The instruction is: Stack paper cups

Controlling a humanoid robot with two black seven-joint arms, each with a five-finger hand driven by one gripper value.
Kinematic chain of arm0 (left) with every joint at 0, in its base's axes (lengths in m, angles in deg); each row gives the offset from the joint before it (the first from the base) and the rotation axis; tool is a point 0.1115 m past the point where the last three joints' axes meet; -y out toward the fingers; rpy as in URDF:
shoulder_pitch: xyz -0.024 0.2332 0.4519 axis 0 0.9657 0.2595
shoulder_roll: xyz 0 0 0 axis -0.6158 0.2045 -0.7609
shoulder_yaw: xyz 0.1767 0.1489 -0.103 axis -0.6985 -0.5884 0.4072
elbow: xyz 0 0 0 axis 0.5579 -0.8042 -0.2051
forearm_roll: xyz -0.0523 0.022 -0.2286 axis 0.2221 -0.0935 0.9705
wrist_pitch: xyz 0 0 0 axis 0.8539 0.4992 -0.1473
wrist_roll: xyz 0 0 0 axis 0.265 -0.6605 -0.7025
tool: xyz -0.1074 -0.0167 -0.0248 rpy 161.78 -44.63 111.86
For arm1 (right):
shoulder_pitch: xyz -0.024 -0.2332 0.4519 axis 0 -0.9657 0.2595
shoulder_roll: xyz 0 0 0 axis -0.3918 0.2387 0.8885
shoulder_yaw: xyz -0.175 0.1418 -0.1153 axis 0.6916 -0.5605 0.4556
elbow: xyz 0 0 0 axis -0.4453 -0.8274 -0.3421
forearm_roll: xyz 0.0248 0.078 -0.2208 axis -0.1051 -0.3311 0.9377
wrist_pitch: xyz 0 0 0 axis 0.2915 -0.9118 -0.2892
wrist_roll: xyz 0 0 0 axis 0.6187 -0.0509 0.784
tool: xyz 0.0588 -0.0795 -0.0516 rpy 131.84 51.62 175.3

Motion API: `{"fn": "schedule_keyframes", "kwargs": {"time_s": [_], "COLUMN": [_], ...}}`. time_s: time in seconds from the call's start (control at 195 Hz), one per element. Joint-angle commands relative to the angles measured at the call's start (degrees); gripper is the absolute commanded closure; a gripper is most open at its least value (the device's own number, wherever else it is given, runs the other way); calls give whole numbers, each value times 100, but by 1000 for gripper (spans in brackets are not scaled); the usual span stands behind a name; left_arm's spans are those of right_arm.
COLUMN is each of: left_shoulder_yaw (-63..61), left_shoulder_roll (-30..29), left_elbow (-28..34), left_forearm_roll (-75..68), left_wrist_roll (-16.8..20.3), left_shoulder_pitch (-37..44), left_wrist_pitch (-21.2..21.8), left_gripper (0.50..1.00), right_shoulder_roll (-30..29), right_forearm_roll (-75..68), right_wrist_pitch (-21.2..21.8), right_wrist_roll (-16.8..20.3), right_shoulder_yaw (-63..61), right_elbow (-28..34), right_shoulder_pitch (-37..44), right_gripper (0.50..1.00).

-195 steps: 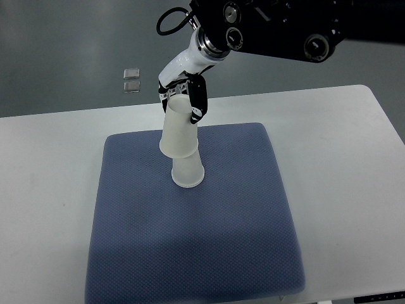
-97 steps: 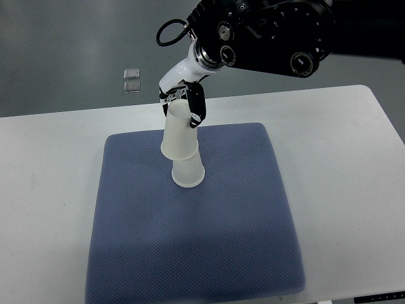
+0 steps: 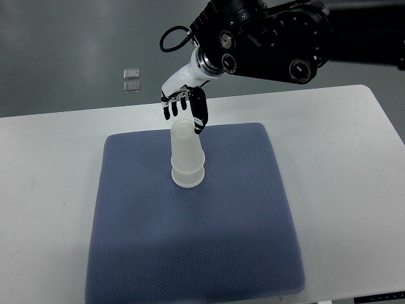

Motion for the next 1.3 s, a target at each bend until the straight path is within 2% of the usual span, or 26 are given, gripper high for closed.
{"fn": "schedule_keyframes", "kwargs": {"time_s": [0.0,0.236,0.503,0.57,0.657,0.8,0.96,1.036,1.083,1.18,1.293], "left_shoulder_yaw": [-2,7,-2,-2,-2,-19,-11,-19,-19,-19,-28], "left_shoulder_roll": [0,0,0,0,0,0,0,0,0,0,0], "left_elbow": [6,15,15,15,6,-2,-29,-29,-20,-20,-29], "left_forearm_roll": [0,9,9,0,0,0,0,0,0,0,0], "left_wrist_roll": [0,0,0,0,0,0,0,0,0,0,0], "left_shoulder_pitch": [0,9,26,26,26,26,26,26,26,26,26], "left_wrist_pitch": [1,1,1,1,1,1,1,1,1,1,1], "left_gripper": [500,500,500,500,500,500,500,500,500,500,500], "right_shoulder_roll": [2,90,556,679,872,969,732,415,231,152,134], "right_forearm_roll": [3,-76,-674,-955,-1394,-1702,-1737,-1843,-1965,-2185,-2572], "right_wrist_pitch": [-5,-145,-268,-330,-646,-831,-1130,-1253,-1498,-1903,-1938], "right_wrist_roll": [0,-9,-53,-79,-88,-79,-97,-308,-483,-580,-589], "right_shoulder_yaw": [2,-33,-754,-1141,-2036,-3452,-4437,-4858,-5297,-6018,-6914], "right_elbow": [0,-158,-1265,-1564,-1889,-2056,-2390,-2619,-2759,-2830,-2830], "right_shoulder_pitch": [-1,-53,-625,-932,-1573,-2374,-3138,-3411,-3630,-4043,-4421], "right_gripper": [668,668,668,668,668,668,666,666,666,666,660]}}
